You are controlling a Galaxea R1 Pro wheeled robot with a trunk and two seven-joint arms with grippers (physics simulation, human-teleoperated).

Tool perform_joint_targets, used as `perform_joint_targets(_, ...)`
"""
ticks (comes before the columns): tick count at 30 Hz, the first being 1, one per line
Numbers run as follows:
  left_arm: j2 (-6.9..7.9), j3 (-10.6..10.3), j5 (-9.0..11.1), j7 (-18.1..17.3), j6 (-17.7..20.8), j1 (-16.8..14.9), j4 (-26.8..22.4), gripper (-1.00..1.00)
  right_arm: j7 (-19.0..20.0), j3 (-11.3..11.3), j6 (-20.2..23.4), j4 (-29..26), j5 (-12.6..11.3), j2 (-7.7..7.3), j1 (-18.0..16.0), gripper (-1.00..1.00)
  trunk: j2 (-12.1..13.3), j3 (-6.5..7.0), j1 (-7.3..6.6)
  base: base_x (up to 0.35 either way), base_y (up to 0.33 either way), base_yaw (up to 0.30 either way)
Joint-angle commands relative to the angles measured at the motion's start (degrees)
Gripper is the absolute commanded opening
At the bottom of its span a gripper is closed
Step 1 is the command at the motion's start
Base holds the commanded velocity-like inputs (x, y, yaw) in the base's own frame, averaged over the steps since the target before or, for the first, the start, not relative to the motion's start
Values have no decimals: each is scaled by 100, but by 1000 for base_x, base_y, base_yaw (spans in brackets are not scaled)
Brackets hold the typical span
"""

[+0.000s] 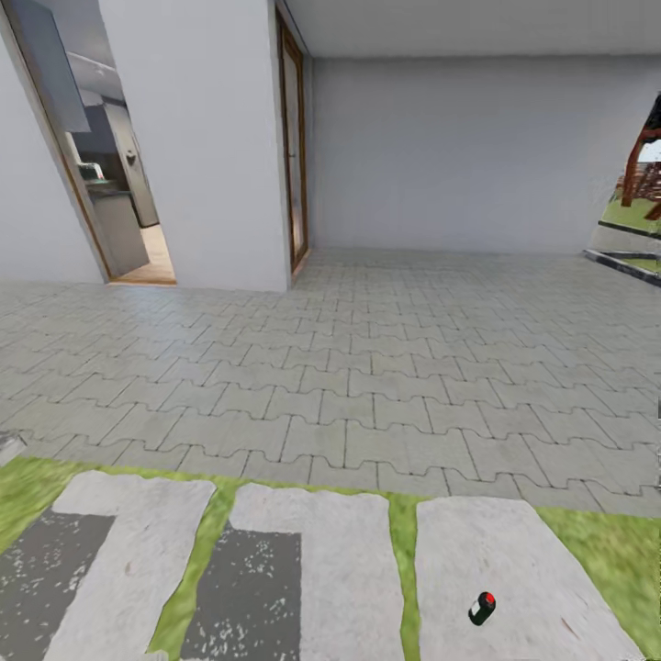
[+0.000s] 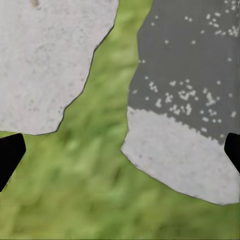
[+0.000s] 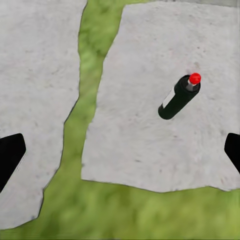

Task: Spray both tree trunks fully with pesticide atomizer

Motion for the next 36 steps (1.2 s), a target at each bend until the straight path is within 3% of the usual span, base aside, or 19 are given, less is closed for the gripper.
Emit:
perform_joint_targets(1, 1, -5, 35, 3, -19, -2, 5, 100, -10, 1, -16, 3, 1, 1, -2, 100, -2, -5, 2, 256, 240, -247)
perform_joint_targets(23, 0, -5, 35, 3, -21, -2, 4, 100, -15, 0, -15, 12, 2, -5, -5, 100, -2, -5, 2, 242, 250, -31)
perform_joint_targets(36, -5, -5, 34, 3, -21, -2, 5, 100, -15, 1, -11, 11, 1, 3, -6, 100, -2, -5, 2, 240, 249, -275)
